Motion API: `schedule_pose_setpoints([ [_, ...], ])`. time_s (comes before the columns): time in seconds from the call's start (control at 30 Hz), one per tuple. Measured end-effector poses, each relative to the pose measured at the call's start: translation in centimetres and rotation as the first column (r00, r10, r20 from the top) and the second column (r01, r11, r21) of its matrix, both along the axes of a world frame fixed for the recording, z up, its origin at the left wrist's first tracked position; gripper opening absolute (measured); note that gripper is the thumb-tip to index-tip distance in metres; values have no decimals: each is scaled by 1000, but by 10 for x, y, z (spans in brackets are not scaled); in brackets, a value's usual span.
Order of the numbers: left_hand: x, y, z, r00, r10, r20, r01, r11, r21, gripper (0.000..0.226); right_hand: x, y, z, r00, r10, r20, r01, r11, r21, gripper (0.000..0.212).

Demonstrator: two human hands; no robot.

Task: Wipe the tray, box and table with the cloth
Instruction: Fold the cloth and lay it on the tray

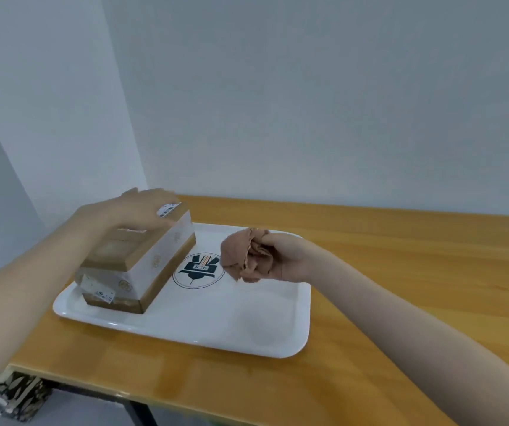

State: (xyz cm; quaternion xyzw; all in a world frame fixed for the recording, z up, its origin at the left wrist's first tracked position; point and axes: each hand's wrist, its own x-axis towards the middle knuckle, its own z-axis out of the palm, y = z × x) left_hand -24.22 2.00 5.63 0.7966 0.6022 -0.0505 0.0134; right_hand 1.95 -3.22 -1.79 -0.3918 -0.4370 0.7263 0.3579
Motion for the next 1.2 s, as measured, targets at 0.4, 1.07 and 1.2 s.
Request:
schedule_pose_setpoints([
  [0.4,167,-37,1,823,-254,508,277,960,30,32,56,-14,37,815,-578,-51,567,812,-142,40],
  [1.07,208,-14,53,312,-47,949,339,938,-65,12,179,-59,85,584,-59,810,-290,916,276,35],
  [1.2,221,-18,54,348,-200,916,279,955,103,11,179,-56,92,658,-207,724,-171,895,411,43],
])
